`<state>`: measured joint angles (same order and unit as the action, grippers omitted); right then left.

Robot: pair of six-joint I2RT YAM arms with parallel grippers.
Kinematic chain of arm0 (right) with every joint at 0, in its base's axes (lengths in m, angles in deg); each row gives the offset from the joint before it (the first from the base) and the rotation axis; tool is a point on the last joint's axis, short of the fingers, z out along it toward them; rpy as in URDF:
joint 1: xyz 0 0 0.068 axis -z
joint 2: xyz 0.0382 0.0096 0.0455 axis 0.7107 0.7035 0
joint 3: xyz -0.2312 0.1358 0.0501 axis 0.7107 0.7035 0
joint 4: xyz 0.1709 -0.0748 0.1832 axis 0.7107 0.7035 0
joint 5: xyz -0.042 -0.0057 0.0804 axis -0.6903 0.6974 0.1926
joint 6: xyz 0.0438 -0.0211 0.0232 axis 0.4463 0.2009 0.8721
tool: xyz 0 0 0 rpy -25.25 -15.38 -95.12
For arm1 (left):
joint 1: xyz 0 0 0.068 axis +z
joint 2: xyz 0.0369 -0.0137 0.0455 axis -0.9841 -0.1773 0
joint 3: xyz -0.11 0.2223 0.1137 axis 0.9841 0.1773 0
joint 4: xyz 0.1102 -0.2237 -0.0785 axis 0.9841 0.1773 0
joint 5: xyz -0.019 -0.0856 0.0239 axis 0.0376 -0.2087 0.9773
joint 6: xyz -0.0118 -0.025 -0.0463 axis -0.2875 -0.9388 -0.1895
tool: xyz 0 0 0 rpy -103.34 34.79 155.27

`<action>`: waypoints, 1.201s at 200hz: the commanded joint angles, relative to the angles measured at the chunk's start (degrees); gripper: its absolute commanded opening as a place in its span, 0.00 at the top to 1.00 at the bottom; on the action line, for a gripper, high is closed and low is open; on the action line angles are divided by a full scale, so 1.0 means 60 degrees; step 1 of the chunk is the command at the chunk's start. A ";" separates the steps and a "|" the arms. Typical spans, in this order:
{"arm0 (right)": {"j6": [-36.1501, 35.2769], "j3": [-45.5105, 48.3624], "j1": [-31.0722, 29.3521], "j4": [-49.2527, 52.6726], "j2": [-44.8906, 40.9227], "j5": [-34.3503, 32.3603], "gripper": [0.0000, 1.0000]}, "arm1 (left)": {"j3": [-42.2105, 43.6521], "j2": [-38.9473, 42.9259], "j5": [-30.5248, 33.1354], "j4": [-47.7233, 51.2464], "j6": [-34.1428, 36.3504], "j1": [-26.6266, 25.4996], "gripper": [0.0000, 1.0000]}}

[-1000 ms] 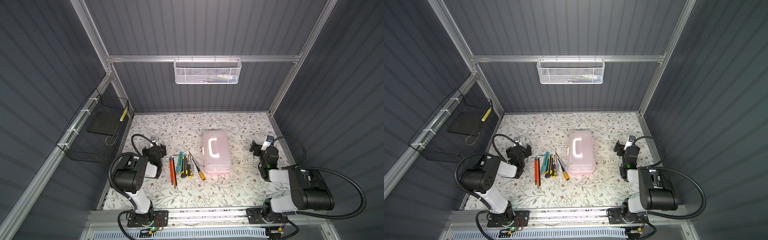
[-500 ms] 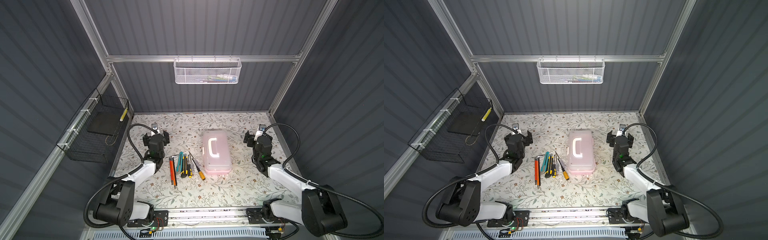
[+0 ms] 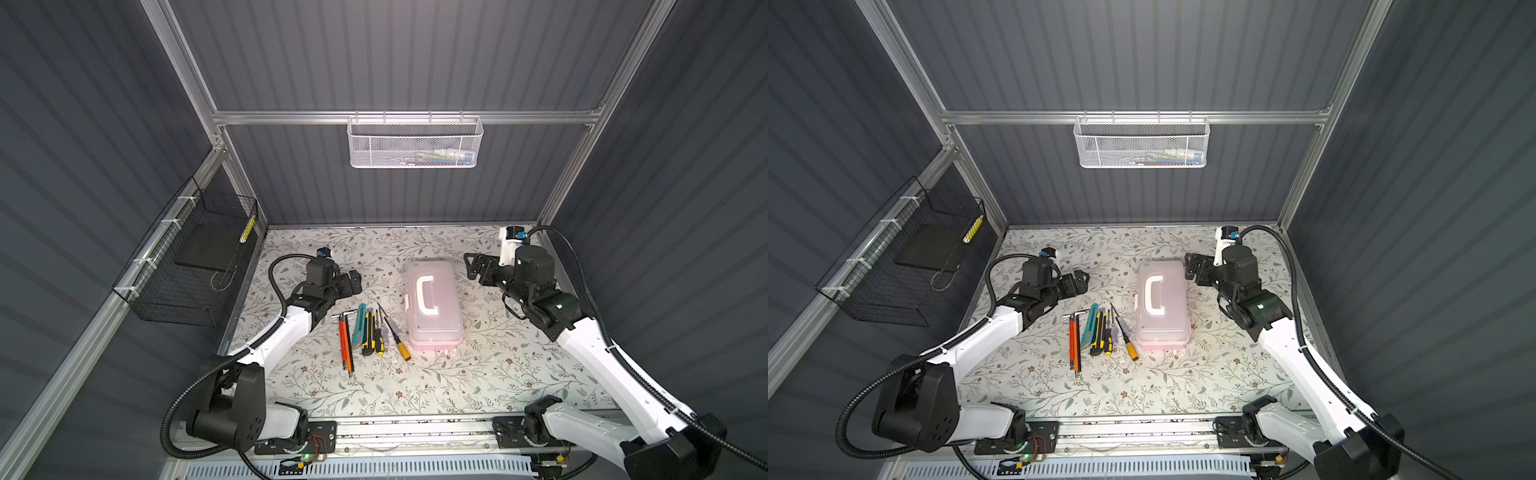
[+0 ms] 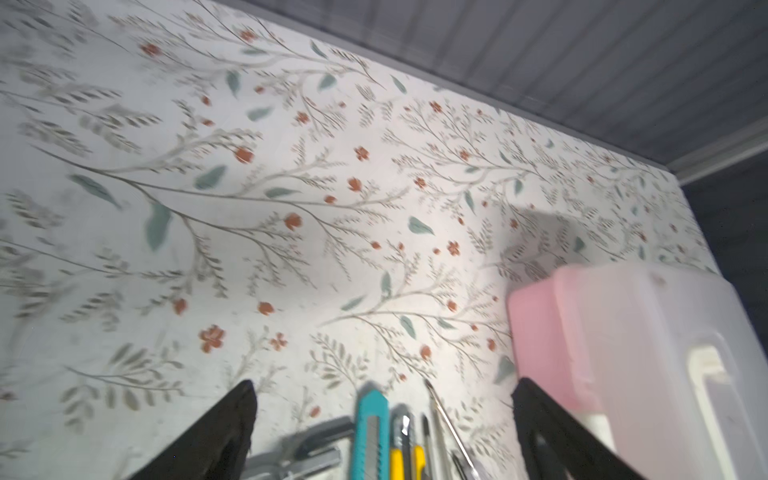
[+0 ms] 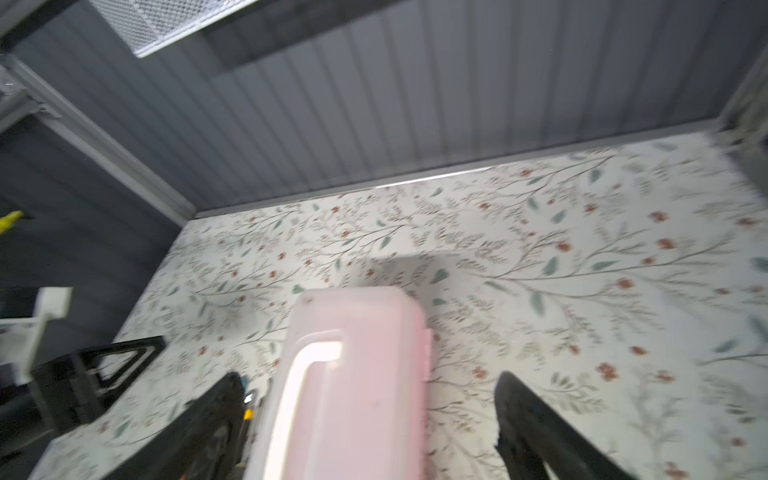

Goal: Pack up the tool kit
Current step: 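Reach the right gripper to the box handle while the left gripper approaches the latch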

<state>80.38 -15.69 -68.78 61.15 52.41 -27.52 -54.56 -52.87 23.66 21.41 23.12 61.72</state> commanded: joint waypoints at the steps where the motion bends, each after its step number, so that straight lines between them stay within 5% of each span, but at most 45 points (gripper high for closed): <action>1: 0.1003 -0.0449 -0.0345 0.1150 0.0799 0.2406 0.10 | 0.0282 0.0119 -0.1841 0.0006 -0.0856 -0.0162 0.04; 41: 0.1818 -0.0694 -0.0645 0.0839 0.1840 0.4307 0.26 | 0.0578 -0.0083 -0.2240 -0.0596 -0.1277 -0.0554 0.06; 55: 0.2017 -0.0708 -0.0687 0.0682 0.2165 0.4740 0.45 | 0.0589 -0.0222 -0.2196 -0.0720 -0.1335 -0.0746 0.07; 70: 0.2131 -0.0755 -0.0744 0.0639 0.2489 0.4971 0.52 | 0.0536 -0.0390 -0.2179 -0.0856 -0.1344 -0.0938 0.08; 240: 0.2806 -0.0948 -0.0869 0.0412 0.4905 0.5437 0.45 | -0.0520 -0.2580 -0.2120 -0.2166 -0.1392 -0.2239 0.09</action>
<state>96.09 -20.43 -74.26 63.75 80.45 3.26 -55.22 -66.84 12.36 10.20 14.73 48.96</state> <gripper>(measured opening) 0.544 0.909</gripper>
